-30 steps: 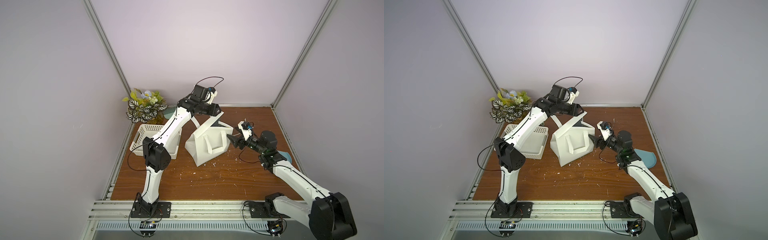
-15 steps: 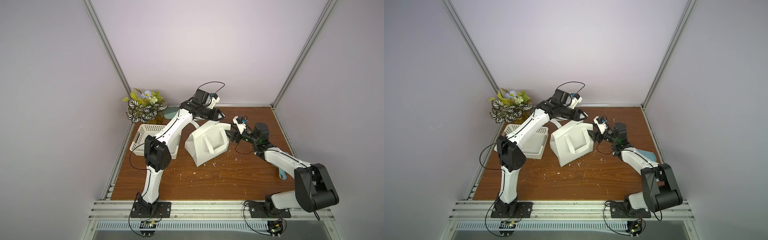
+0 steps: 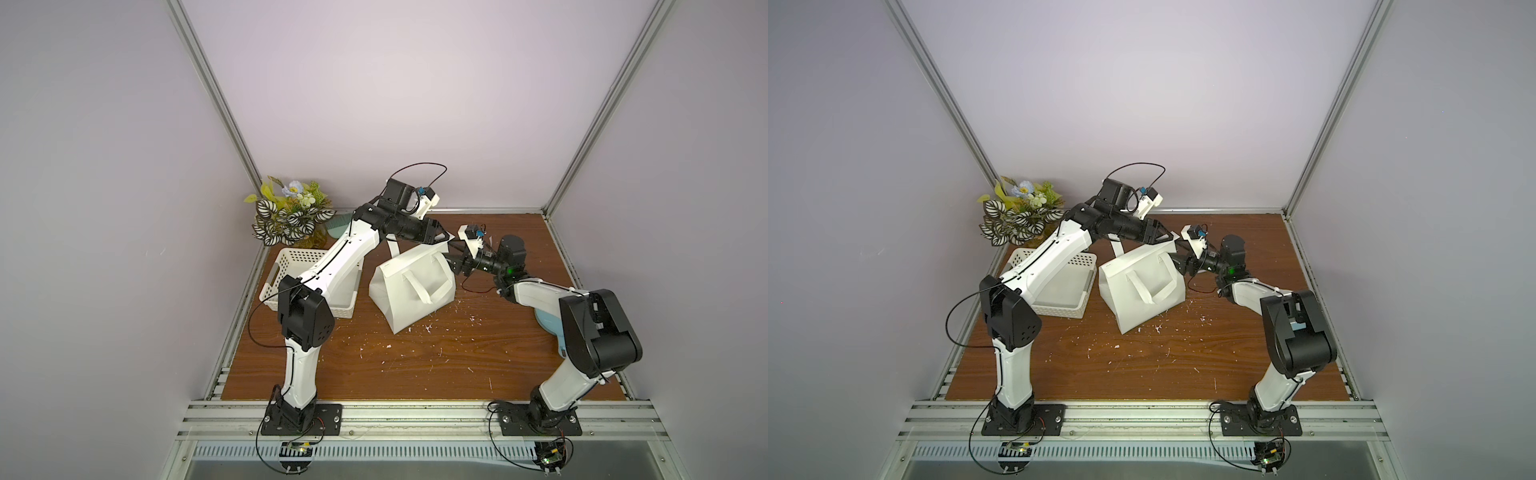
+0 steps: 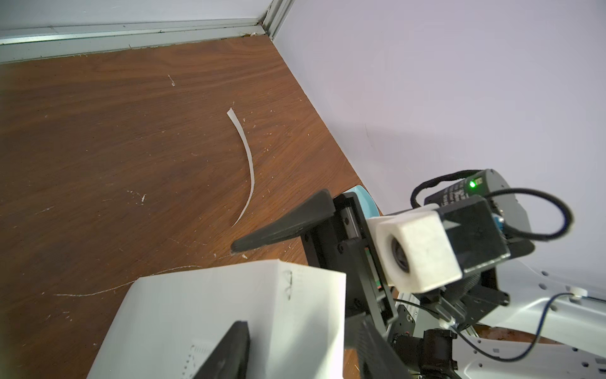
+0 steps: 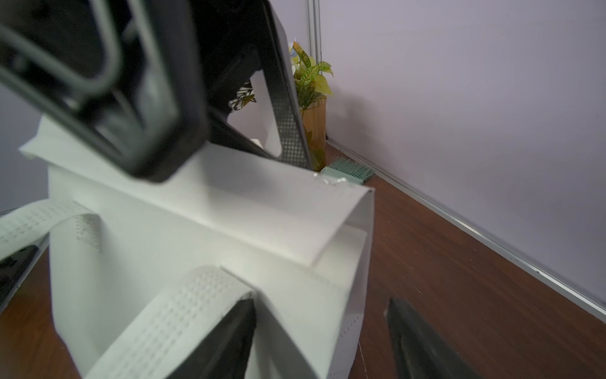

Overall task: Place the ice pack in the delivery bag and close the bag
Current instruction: Seal the delivery bag at the center of the board.

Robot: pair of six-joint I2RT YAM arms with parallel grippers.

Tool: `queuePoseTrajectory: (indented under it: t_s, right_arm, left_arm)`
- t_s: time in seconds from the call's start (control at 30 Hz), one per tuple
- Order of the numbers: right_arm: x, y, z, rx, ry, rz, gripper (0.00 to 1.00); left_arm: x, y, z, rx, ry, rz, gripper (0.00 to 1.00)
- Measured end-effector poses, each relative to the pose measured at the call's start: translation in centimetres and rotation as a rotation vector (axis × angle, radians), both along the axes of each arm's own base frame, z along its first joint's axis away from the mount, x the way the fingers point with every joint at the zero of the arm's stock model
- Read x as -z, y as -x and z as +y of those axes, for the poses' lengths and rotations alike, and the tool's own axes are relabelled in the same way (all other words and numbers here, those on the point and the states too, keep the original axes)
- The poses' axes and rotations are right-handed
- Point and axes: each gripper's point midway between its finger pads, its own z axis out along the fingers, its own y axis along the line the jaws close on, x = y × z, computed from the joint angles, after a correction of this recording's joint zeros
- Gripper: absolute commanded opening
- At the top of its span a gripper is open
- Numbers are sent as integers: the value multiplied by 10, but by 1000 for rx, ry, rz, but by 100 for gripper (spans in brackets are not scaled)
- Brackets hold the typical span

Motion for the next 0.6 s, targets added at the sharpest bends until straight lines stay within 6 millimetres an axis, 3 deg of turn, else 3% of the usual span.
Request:
queuePoseTrajectory:
  t_s: [0.47, 0.6]
  right_arm:
    - [-16, -1, 17, -155, -138, -7, 67]
    - [-21, 0, 22, -186, -157, -11, 51]
  left_arm:
    - [1, -1, 1, -4, 0, -1, 51]
    - [1, -1, 1, -4, -1, -1, 50]
